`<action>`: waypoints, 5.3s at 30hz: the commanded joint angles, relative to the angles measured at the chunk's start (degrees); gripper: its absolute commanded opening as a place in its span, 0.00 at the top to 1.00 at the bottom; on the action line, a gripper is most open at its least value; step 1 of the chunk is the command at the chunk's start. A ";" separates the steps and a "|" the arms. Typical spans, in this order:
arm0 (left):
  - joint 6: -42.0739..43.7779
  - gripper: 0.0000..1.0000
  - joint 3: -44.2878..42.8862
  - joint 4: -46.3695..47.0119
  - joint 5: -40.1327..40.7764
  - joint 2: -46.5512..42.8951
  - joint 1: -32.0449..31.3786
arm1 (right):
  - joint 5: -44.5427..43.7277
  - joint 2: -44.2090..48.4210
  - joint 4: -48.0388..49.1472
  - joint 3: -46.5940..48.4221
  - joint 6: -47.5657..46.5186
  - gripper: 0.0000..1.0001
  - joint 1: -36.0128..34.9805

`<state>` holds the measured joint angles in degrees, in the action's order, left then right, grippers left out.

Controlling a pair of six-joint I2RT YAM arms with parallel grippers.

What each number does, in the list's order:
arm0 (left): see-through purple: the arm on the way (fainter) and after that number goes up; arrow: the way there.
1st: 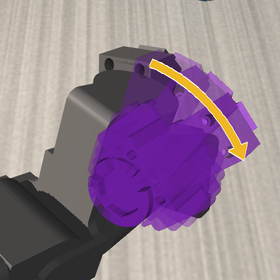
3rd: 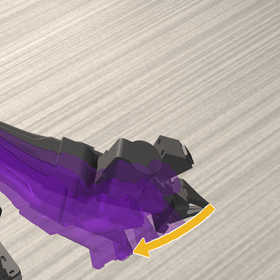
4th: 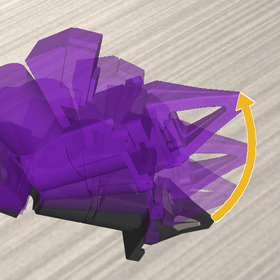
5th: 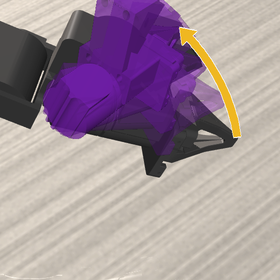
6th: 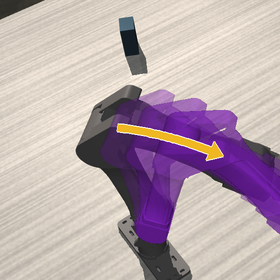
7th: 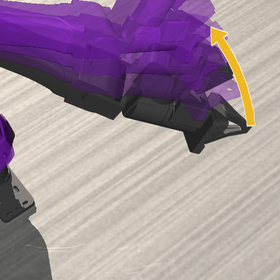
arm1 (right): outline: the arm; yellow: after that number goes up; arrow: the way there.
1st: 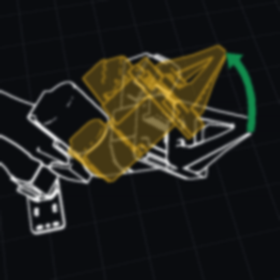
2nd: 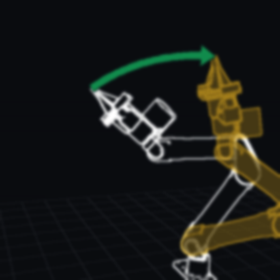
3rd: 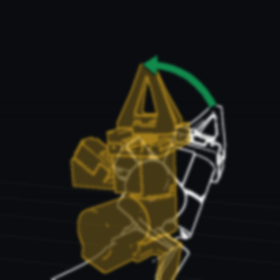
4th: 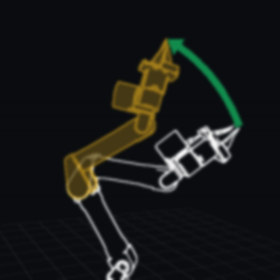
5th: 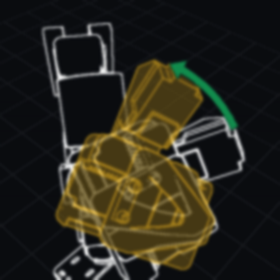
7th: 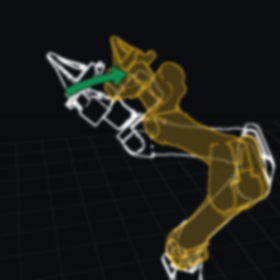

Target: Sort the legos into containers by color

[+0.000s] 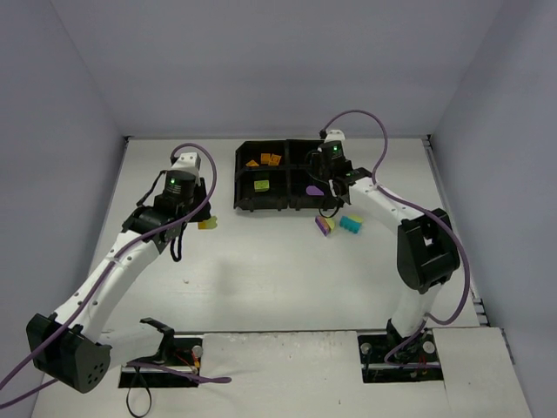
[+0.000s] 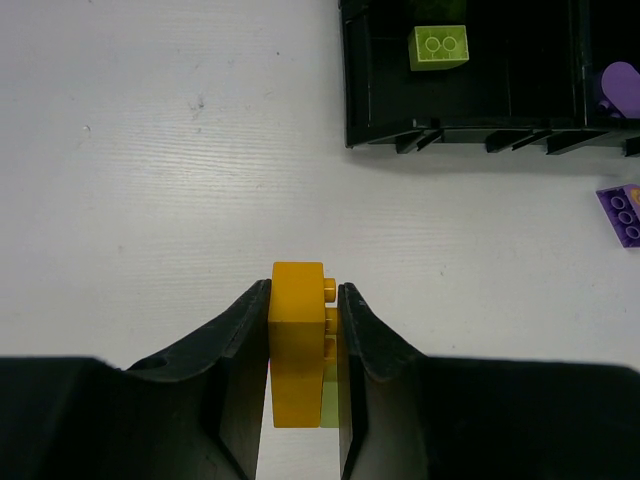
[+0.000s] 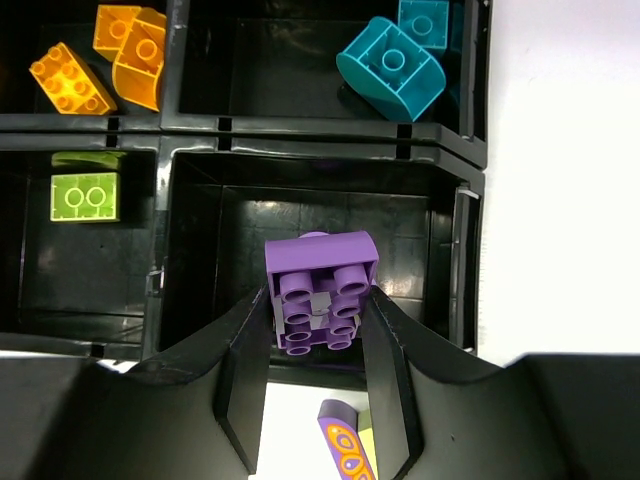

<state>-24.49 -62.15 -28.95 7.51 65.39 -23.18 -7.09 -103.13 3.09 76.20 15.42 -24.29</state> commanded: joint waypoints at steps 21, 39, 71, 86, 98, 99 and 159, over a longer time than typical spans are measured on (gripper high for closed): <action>-0.82 0.85 -2.54 0.56 -0.65 -2.37 0.33 | 5.60 0.56 3.24 3.95 0.40 0.41 0.47; -4.78 0.85 -6.40 4.16 -5.31 -0.08 0.41 | 36.60 10.41 6.13 2.46 0.83 0.21 -10.67; -6.80 0.85 -5.00 9.96 -7.51 0.00 0.24 | 46.29 0.48 15.01 8.79 7.69 0.28 -19.91; -4.87 0.85 -3.24 10.49 -6.54 -0.08 0.24 | 46.20 1.00 15.63 7.12 7.78 1.00 -19.48; 0.49 0.85 2.21 8.21 0.05 0.53 0.33 | 44.45 8.73 11.24 1.15 5.15 1.00 -13.68; 0.93 0.85 2.21 8.21 0.31 0.71 0.24 | 44.45 9.09 11.06 0.97 5.06 1.00 -13.50; -5.75 0.75 -55.00 24.38 -2.41 57.99 1.03 | 4.46 35.19 -4.83 -18.72 -3.56 0.20 4.25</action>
<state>-29.39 -111.94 -10.09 3.49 123.02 -22.70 -0.25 -70.41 -1.17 58.57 10.85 -20.73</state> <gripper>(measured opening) 0.240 0.797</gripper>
